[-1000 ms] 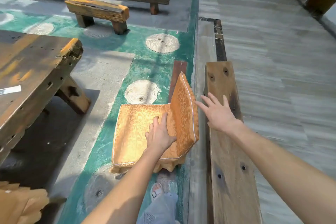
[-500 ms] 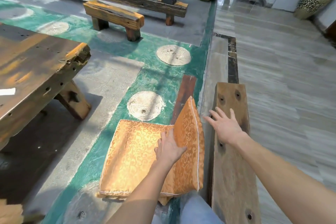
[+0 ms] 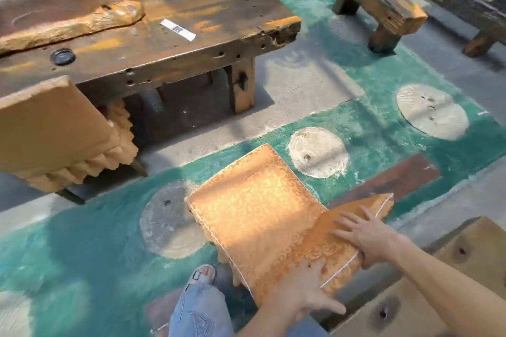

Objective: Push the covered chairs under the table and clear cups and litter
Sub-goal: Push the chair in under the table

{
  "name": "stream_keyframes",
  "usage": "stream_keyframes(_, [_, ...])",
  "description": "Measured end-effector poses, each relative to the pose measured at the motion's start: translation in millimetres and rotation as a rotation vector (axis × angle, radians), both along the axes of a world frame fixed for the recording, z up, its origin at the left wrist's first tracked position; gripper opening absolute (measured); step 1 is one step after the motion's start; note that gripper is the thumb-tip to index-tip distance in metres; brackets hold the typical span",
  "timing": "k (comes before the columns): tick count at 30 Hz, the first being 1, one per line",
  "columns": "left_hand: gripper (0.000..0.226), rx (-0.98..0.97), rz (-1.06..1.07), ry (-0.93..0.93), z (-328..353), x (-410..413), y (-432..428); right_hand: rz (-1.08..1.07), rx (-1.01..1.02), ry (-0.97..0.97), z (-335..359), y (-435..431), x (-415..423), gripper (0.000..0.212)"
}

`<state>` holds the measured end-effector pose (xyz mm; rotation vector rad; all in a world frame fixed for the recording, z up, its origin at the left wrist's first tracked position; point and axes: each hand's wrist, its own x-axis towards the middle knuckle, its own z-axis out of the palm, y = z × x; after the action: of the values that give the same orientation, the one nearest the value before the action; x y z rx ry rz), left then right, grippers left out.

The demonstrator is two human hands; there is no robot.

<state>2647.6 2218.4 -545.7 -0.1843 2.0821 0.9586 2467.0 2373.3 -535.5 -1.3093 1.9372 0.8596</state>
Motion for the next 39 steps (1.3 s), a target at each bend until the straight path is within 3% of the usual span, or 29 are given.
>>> stream_keyframes(3, [0.092, -0.178, -0.028, 0.046, 0, 4, 23, 0.095, -0.167, -0.081, 0, 7, -9, 0.076])
stream_keyframes(5, [0.081, -0.307, -0.026, 0.082, -3, 9, 36, 0.203, -0.277, -0.053, -1, 12, -10, 0.061])
stream_keyframes(11, [0.079, -0.485, 0.077, 0.209, -19, 25, 56, 0.313, -0.466, -0.025, -17, 26, -9, 0.061])
stream_keyframes(18, [0.068, -0.567, 0.200, 0.300, -8, 26, 12, 0.309, -0.499, -0.035, -2, -18, -18, 0.067])
stream_keyframes(26, [0.062, -0.696, 0.281, 0.416, 7, -10, -86, 0.161, -0.538, 0.076, 6, -112, -41, 0.055])
stream_keyframes(36, [0.077, -0.682, 0.224, 0.373, -35, -36, -233, 0.024, -0.641, 0.061, -44, -239, -60, 0.075])
stream_keyframes(39, [0.072, -0.715, 0.190, 0.506, -32, -49, -283, 0.026, -0.630, 0.081, -47, -284, -68, 0.078])
